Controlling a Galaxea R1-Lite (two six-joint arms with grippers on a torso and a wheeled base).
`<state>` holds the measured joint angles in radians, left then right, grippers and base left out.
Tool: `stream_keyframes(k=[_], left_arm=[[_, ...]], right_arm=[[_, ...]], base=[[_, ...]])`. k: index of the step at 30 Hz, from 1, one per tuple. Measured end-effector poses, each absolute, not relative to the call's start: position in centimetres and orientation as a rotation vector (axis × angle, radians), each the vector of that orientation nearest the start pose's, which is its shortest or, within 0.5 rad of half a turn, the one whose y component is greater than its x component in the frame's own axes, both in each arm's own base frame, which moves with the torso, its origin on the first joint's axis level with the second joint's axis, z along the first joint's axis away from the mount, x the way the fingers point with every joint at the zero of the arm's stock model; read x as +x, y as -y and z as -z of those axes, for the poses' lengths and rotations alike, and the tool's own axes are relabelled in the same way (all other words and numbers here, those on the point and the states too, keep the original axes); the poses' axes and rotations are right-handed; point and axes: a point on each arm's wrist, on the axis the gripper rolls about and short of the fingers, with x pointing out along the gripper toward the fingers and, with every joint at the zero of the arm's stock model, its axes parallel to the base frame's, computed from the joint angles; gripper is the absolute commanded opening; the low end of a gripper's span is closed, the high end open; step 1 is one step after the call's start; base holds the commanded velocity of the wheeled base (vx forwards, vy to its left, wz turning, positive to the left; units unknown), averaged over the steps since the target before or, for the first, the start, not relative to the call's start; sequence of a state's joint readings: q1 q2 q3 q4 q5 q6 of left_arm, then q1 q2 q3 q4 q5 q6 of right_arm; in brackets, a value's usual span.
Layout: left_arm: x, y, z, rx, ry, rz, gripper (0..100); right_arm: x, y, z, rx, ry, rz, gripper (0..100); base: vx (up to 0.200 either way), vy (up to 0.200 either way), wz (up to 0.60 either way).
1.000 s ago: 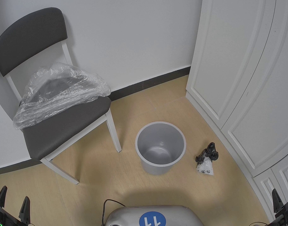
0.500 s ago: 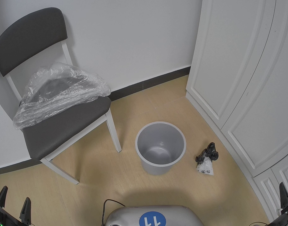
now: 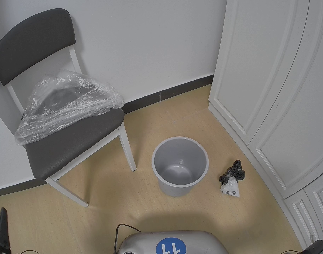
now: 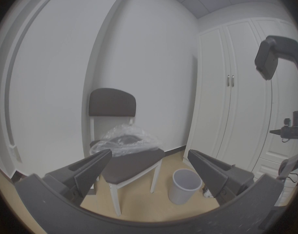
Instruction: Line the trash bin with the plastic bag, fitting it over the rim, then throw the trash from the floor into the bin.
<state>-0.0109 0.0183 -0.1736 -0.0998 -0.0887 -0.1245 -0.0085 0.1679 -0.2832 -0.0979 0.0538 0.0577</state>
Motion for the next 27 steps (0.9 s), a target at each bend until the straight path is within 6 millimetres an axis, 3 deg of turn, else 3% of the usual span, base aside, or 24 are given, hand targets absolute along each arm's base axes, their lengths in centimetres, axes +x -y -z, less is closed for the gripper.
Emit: stream_keyframes(k=[4, 10, 27], left_arm=[[-4.4, 0.1, -15.1, -0.102, 0.265, 0.140, 100], [-2.6, 0.0, -17.1, -0.071, 0.164, 0.079, 100], [7.7, -1.1, -21.0, 0.265, -0.163, -0.230, 100]], right_arm=[[-1.5, -0.1, -19.4, 0.072, 0.233, -0.049, 100], [2.0, 0.0, -23.0, 0.121, 0.258, 0.000, 100], [9.3, -0.2, -27.2, 0.272, 0.266, 0.102, 100]], base=[[0.000, 0.000, 0.00], [0.000, 0.000, 0.00], [0.000, 0.000, 0.00]])
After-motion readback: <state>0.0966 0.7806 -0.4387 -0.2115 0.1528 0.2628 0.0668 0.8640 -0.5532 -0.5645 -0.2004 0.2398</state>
